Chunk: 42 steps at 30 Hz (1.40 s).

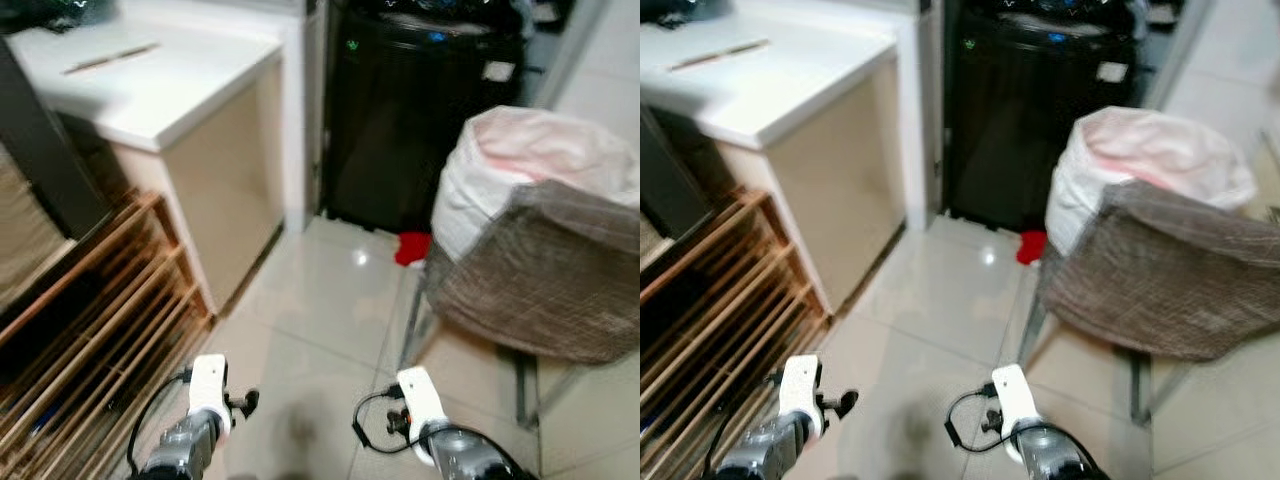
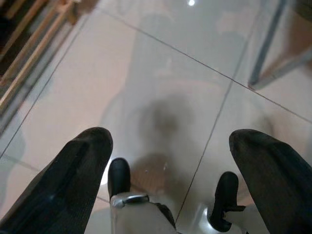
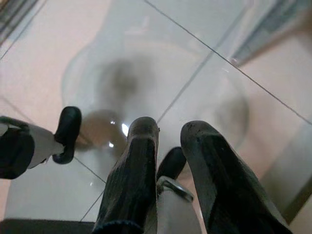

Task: Clothes washing

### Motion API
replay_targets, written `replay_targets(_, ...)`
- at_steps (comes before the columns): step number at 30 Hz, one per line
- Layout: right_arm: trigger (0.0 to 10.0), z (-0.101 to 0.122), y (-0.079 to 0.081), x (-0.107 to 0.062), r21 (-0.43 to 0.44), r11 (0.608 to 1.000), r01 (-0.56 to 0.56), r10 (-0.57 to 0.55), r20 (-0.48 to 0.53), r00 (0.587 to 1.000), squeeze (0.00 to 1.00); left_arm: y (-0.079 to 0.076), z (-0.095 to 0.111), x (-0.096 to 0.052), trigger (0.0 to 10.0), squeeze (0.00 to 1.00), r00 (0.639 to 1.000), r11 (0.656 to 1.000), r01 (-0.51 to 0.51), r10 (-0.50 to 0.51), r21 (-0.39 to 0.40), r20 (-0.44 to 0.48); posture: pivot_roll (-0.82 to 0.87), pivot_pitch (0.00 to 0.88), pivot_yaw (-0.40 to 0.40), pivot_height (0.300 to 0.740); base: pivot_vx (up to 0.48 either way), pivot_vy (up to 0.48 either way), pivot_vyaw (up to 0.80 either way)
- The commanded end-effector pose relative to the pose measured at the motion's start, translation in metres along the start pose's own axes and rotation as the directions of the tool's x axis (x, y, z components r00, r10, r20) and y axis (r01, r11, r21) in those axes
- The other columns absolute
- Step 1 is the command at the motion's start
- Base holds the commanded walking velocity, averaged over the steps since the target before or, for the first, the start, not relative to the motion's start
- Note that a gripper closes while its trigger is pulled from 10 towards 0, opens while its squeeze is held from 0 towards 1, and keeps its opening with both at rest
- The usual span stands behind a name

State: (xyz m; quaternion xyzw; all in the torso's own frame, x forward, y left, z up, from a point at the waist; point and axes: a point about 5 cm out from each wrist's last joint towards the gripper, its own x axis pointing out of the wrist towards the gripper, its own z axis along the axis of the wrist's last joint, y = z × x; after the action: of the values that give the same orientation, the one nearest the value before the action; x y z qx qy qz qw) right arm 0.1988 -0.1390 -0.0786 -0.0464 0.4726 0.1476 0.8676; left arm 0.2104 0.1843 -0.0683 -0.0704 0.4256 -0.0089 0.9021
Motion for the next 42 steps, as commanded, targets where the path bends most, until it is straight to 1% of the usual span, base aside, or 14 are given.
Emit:
replay_targets(1,10.0,0.0036,0.0008,0.0005,-0.006,1.0,-0.009,0.009,0.01,1.0,0.0,0.0017,0.0007,-0.0004,10.0,0.0,1.0,1.0,-0.001,0.001,-0.009,0.01,0.06,0.0,-0.008,0.74,0.405,0.0,0.8)
replay_targets(26,10.0,0.0102,0.004,0.0014,-0.04,0.999,-0.03,0.031,0.021,0.999,0.0,0.0028,-0.0016,-0.0011,10.0,0.0,1.0,1.0,-0.011,0.011,-0.027,0.011,0.08,0.0,-0.022,0.74,0.352,0.0,0.8)
replay_targets(30,10.0,0.0102,0.0039,0.0013,-0.05,0.998,-0.031,0.032,0.022,0.999,0.0,0.0034,-0.002,-0.0013,10.0,0.0,1.0,0.999,-0.018,0.018,-0.034,0.013,0.08,0.0,-0.023,0.74,0.0,0.0,0.8)
replay_targets(31,10.0,0.0103,0.0038,0.0014,-0.057,0.998,-0.028,0.029,0.021,0.999,0.0,0.0037,-0.0023,-0.0014,10.0,0.0,1.0,0.999,-0.019,0.019,-0.032,0.011,0.08,0.0,-0.023,0.74,0.0,0.0,0.55)
replay_targets(36,10.0,0.0094,0.0029,0.0014,-0.016,1.0,-0.009,0.009,0.022,1.0,0.0,0.0046,-0.0031,-0.0017,10.0,0.0,1.0,0.999,-0.019,0.019,-0.031,0.009,0.08,0.0,-0.022,0.74,0.0,0.0,0.0)
replay_targets(39,10.0,0.0092,0.0025,0.0014,-0.026,1.0,-0.003,0.003,0.016,1.0,0.0,0.0044,-0.0039,-0.0017,10.0,0.0,1.0,1.0,-0.016,0.016,-0.024,0.002,0.08,0.0,-0.022,0.74,0.0,0.0,0.0)
replay_targets(42,10.0,0.0085,0.0002,0.0012,-0.037,0.999,0.029,-0.029,0.005,1.0,0.0,0.0037,-0.0052,-0.0016,10.0,0.0,1.0,1.0,-0.015,0.015,-0.014,-0.007,0.08,0.0,-0.022,0.74,0.0,0.0,0.0)
